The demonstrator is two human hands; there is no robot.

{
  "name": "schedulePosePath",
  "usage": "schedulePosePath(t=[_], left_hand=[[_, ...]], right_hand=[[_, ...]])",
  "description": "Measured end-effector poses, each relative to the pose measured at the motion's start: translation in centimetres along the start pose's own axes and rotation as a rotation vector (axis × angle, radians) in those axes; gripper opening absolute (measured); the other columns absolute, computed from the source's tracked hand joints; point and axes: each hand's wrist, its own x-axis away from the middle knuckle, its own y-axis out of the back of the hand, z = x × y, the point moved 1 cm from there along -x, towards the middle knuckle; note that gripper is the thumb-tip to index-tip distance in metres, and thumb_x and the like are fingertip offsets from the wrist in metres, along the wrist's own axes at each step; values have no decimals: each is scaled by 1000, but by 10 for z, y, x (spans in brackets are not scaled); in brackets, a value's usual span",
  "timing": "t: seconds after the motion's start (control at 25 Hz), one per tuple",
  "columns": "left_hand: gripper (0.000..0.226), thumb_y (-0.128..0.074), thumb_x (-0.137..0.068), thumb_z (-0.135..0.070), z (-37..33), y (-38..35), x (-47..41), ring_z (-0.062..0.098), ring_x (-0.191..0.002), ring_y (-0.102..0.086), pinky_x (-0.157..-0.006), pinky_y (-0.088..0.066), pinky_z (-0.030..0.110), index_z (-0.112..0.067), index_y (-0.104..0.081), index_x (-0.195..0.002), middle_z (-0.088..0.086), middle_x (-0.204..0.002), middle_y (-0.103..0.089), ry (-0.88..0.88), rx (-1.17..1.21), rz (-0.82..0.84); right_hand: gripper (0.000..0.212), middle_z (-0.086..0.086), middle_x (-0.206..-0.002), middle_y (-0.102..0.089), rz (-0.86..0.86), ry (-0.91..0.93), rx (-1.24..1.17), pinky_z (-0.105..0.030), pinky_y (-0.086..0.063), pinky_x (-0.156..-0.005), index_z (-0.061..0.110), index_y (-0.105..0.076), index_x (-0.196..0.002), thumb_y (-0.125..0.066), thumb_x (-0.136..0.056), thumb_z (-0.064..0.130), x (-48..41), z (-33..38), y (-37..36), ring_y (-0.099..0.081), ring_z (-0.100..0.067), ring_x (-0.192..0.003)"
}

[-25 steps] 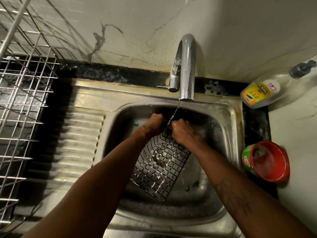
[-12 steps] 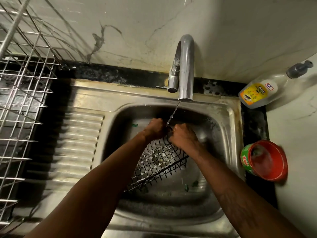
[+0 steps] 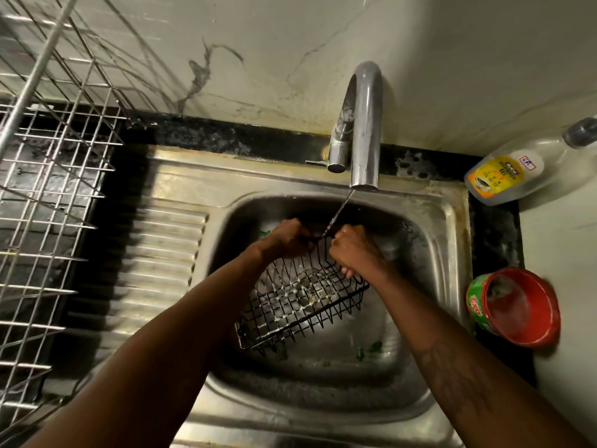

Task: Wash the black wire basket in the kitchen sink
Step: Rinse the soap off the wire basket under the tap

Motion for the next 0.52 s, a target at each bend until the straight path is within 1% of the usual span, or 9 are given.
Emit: schedulePosePath(t=[0.04, 0.12, 0.16, 0.2, 0.24, 0.28, 0.36, 0.44, 0.52], left_hand=[[19, -67, -93, -20, 1, -2, 0, 15, -87, -65, -72, -47, 23, -14, -76, -108, 3, -98, -72, 1, 4, 1], [14, -67, -92, -17, -2, -5, -1, 15, -84, -67, -66, -45, 18, -14, -75, -103, 0, -88, -70, 13, 21, -17], [13, -67, -91, -17, -6, -5, -2, 18, -83, -68, -64, -45, 19, -13, -75, -100, 1, -85, -69, 6, 16, -35], [14, -66, -92, -17, -12, -5, -4, 20, -83, -69, -65, -45, 20, -10, -76, -100, 4, -86, -71, -15, -7, -56], [17, -66, -93, -19, -18, -4, -6, 21, -84, -69, -67, -45, 22, -8, -76, -102, 8, -91, -73, -37, -26, -73], [20, -66, -94, -21, -25, -4, -7, 22, -86, -69, -70, -44, 23, -7, -76, -104, 10, -96, -74, -53, -41, -84], [23, -67, -94, -21, -30, -2, -10, 25, -93, -70, -73, -43, 23, -4, -75, -107, 13, -101, -75, -65, -40, -105], [21, -68, -93, -16, -26, 0, -10, 24, -100, -69, -75, -46, 22, -5, -75, -109, 11, -103, -73, -37, 11, -95], [19, -69, -92, -14, -14, 3, -9, 20, -98, -68, -74, -47, 23, -7, -75, -108, 8, -102, -71, 15, 38, -76]], right_hand=[[5, -8, -78, -69, -4, -5, 18, -35, -62, -56, 8, -66, -91, -63, -91, 13, 0, -3, 0, -70, -17, -58], [5, -4, -93, -69, -63, 2, 96, -29, -56, -61, 15, -67, -94, -64, -92, 18, 4, -4, 1, -65, -12, -73], [13, -3, -104, -66, -109, 36, 121, -28, -53, -66, 17, -67, -105, -66, -92, 17, 7, 0, 2, -62, -14, -82], [25, -2, -110, -64, -140, 78, 128, -29, -54, -72, 19, -67, -115, -67, -91, 13, 8, 3, 2, -62, -17, -90], [32, -2, -112, -64, -147, 119, 119, -33, -56, -76, 20, -67, -118, -67, -89, 8, 8, 5, 2, -63, -20, -94], [31, -2, -108, -66, -133, 162, 110, -37, -58, -78, 22, -68, -115, -63, -89, 5, 7, 7, 4, -65, -22, -93], [29, 2, -96, -69, -77, 145, 110, -41, -59, -80, 27, -69, -107, -50, -90, 13, 2, 4, 8, -69, -22, -88], [38, 5, -98, -71, -103, 120, 103, -43, -59, -82, 35, -67, -113, -41, -89, 19, -5, -9, 10, -68, -19, -88], [41, 2, -104, -70, -92, 132, 108, -39, -61, -78, 32, -69, -119, -43, -95, 10, -9, -21, 11, -66, -16, -86]])
